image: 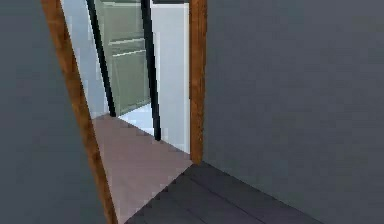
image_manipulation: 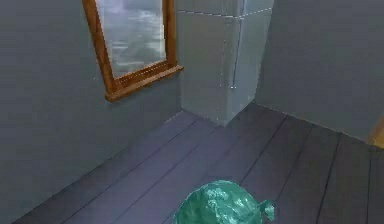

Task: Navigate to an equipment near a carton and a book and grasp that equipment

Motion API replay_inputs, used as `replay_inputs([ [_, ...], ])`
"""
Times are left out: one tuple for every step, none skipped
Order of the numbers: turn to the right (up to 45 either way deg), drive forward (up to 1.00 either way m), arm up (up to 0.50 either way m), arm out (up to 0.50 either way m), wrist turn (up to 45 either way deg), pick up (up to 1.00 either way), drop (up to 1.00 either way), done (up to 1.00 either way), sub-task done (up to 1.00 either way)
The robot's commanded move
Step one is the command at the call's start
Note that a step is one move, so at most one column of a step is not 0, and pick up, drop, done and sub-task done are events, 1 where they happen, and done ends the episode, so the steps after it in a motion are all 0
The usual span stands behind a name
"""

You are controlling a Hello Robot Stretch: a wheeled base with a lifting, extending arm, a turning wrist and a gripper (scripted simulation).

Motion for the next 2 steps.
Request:
replay_inputs([
  [33.0, 0.0, 0.0, 0.0, 0.0, 0.0, 0.0, 0.0, 0.0],
  [0.0, 0.7, 0.0, 0.0, 0.0, 0.0, 0.0, 0.0, 0.0],
])
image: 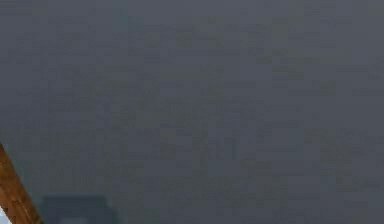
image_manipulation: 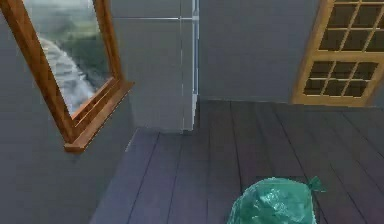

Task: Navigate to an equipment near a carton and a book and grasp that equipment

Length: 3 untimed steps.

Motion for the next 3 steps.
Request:
replay_inputs([
  [33.0, 0.0, 0.0, 0.0, 0.0, 0.0, 0.0, 0.0, 0.0],
  [0.0, 0.4, 0.0, 0.0, 0.0, 0.0, 0.0, 0.0, 0.0],
  [-45.0, 0.0, 0.0, 0.0, 0.0, 0.0, 0.0, 0.0, 0.0],
])
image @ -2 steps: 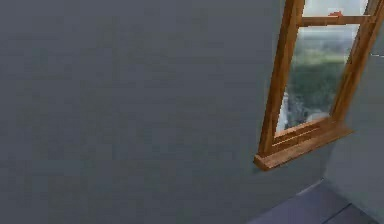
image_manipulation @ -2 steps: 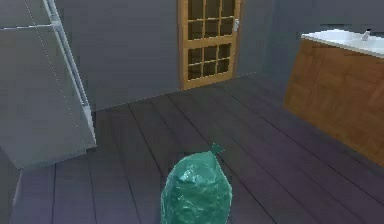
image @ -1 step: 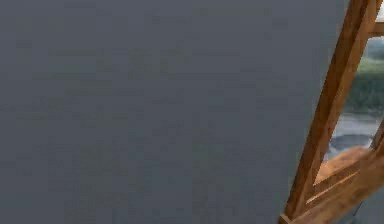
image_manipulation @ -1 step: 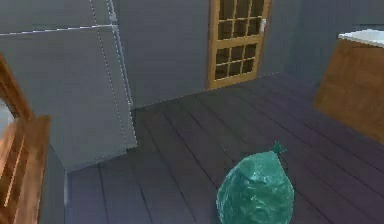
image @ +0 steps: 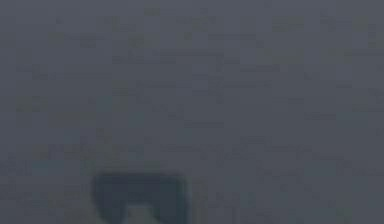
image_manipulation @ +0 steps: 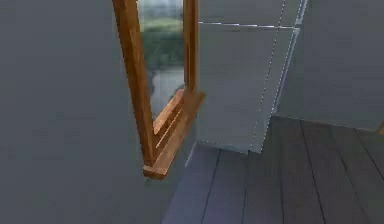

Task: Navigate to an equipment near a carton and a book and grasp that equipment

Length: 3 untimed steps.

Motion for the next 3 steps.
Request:
replay_inputs([
  [-45.0, 0.0, 0.0, 0.0, 0.0, 0.0, 0.0, 0.0, 0.0],
  [-36.0, 0.0, 0.0, 0.0, 0.0, 0.0, 0.0, 0.0, 0.0],
  [0.0, 1.0, 0.0, 0.0, 0.0, 0.0, 0.0, 0.0, 0.0],
])
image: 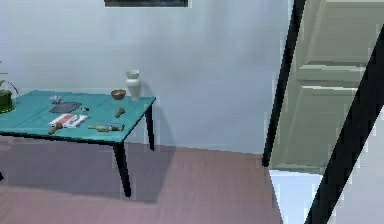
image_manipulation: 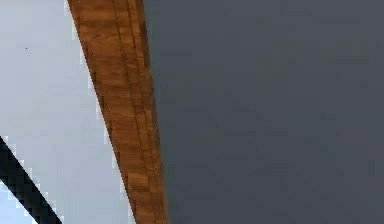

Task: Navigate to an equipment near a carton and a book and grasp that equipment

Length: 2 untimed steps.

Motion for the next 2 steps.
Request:
replay_inputs([
  [-6.0, 0.0, 0.0, 0.0, 0.0, 0.0, 0.0, 0.0, 0.0],
  [0.0, 0.45, 0.0, 0.0, 0.0, 0.0, 0.0, 0.0, 0.0],
])
